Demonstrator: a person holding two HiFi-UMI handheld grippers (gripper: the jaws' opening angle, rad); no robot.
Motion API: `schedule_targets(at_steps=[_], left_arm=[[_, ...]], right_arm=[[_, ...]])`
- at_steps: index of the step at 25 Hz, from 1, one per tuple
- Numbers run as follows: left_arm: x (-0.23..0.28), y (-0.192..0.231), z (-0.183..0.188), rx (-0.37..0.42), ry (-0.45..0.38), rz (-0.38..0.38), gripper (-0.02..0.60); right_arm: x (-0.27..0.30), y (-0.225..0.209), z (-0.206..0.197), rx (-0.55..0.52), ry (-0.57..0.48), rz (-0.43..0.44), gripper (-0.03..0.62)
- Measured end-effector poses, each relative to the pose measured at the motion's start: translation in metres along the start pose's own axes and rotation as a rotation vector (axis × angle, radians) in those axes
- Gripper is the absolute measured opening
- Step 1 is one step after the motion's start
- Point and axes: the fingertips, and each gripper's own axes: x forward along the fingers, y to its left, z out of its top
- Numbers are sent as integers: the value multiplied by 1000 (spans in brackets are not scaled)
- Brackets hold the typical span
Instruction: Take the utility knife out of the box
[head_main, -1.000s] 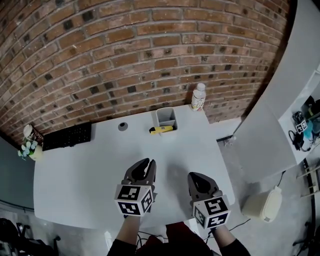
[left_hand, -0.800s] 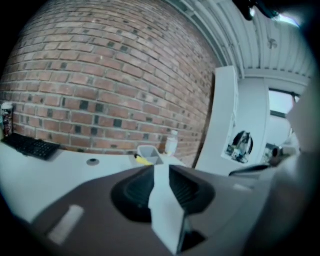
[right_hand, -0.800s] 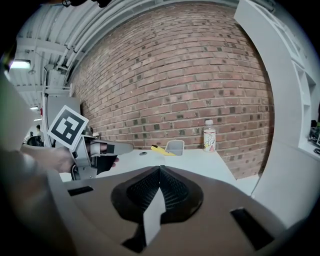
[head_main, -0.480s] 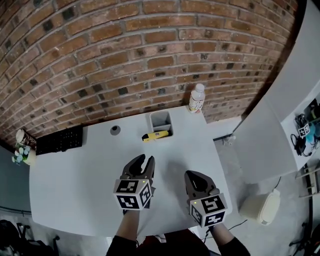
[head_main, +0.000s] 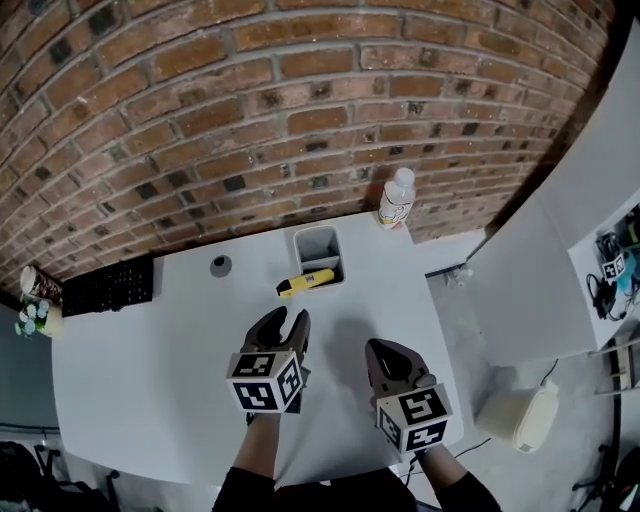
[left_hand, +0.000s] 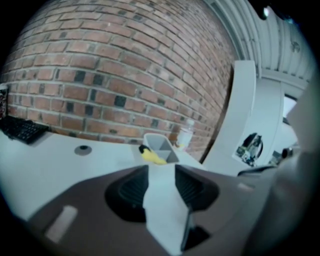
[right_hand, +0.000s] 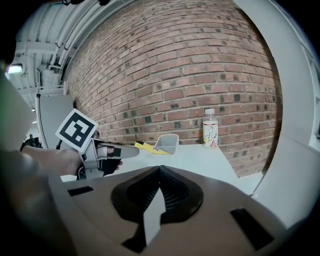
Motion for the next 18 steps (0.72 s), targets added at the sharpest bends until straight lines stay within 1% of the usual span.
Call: schedule_targets(at_steps=[9,13,18], left_arm=[[33,10,-2,-26,24,4,172],[45,14,0,-50,26,-1,173],[54,19,5,-55,22,-3,176]], right_arm=[[26,-13,-3,6,32,4,8],[37,-19,-5,10,48,6,8],[47,-22,-9,14,65,9,8]])
